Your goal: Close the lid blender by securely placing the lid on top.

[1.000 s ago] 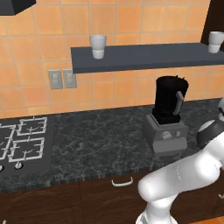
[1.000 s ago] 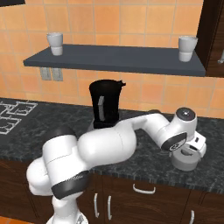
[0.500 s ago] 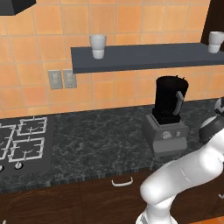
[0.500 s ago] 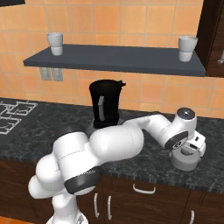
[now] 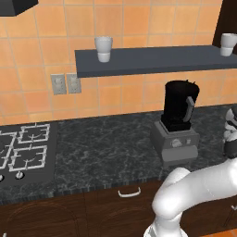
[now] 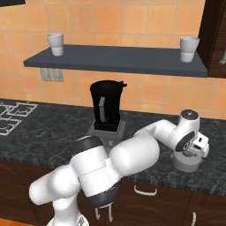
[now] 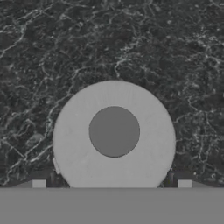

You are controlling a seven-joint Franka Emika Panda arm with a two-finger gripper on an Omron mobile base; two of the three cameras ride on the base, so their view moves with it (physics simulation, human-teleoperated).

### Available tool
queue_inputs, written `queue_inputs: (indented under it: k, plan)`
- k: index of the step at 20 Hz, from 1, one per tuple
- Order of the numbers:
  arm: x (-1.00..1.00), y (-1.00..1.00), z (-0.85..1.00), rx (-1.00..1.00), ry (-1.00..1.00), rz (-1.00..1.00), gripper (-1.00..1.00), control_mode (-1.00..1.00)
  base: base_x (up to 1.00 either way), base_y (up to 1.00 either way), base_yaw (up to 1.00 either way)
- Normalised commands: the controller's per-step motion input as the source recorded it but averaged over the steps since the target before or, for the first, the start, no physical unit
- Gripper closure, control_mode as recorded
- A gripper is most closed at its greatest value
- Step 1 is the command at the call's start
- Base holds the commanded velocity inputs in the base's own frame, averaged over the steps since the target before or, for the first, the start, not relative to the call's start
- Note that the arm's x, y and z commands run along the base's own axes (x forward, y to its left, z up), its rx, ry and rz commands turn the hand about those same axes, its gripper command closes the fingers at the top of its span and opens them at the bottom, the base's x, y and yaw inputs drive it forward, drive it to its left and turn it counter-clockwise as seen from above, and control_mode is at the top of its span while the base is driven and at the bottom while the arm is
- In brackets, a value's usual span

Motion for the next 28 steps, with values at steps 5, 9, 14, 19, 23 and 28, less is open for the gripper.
queue_inputs:
  k: [5,9,14,19,23,28]
  plan:
    - [0.19,-0.13,-0.19,0.00,0.03,0.01,-1.00,-1.00,0.00,0.00,0.00]
    - [0.10,-0.05,-0.24,0.00,0.02,0.00,-1.00,-1.00,0.00,0.00,0.00]
    - [0.03,0.00,-0.21,0.00,0.04,0.00,-1.00,-1.00,0.00,0.00,0.00]
    - [0.00,0.00,-0.20,0.00,0.07,0.00,1.00,-1.00,0.00,0.00,0.00]
    - [0.00,0.00,-0.20,0.00,0.09,0.00,1.00,-1.00,0.00,0.00,0.00]
    - [0.02,0.00,-0.10,0.00,0.03,0.00,1.00,-1.00,0.00,0.00,0.00]
